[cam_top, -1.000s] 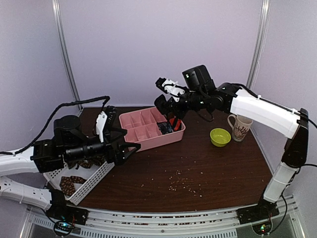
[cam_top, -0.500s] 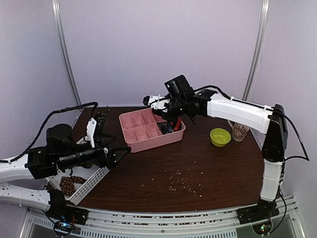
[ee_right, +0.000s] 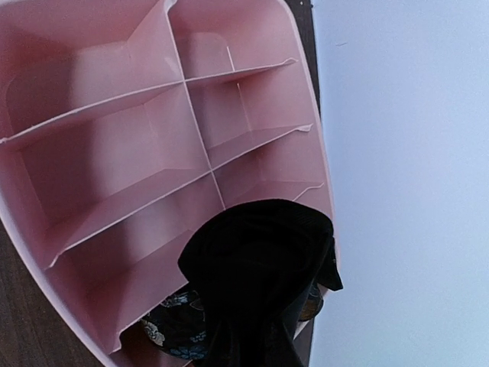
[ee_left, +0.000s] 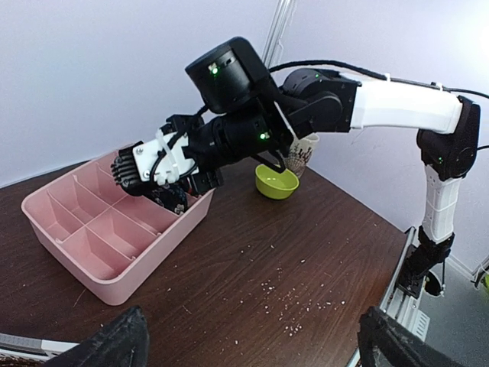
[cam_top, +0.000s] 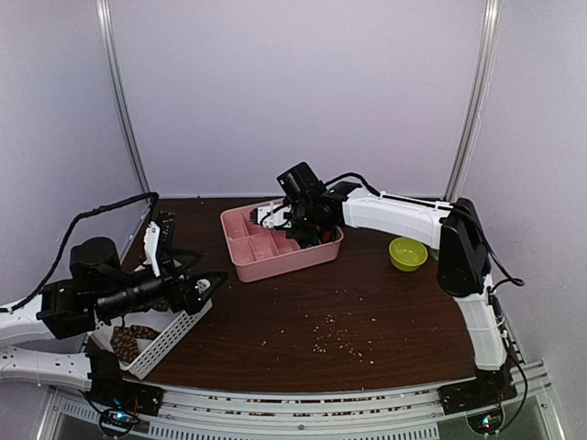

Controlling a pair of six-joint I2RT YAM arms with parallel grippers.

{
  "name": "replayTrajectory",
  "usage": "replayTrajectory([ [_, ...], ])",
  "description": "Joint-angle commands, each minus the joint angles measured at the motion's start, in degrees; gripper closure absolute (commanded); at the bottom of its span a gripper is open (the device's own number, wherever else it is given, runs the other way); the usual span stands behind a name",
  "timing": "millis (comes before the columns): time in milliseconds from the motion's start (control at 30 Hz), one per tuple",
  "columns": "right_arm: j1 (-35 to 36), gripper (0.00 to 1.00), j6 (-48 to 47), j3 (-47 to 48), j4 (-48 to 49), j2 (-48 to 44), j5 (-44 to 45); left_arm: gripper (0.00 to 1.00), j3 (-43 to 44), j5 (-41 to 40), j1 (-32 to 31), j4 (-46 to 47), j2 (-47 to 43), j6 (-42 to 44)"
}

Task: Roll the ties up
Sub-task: Place the tie in the storage box.

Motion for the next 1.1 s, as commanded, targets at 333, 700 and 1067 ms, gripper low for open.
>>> replayTrajectory([
  [333,1.4,1.00,-8.3,4.9,-10.0,8.2,3.3,0.02,-1.7,-2.5,0.3,0.3,-3.0,-0.3],
  [700,1.5,0.98,-9.5,6.8,-18.9,9.2,-1.2,0.02,-2.1,-2.6,0.4,0.2,-3.8,-0.4],
  [1067,1.7,0.47,-9.2,6.4,-17.7,9.4,-1.9,0.02,-2.4,-3.2,0.4,-0.6,-4.8,-0.4],
])
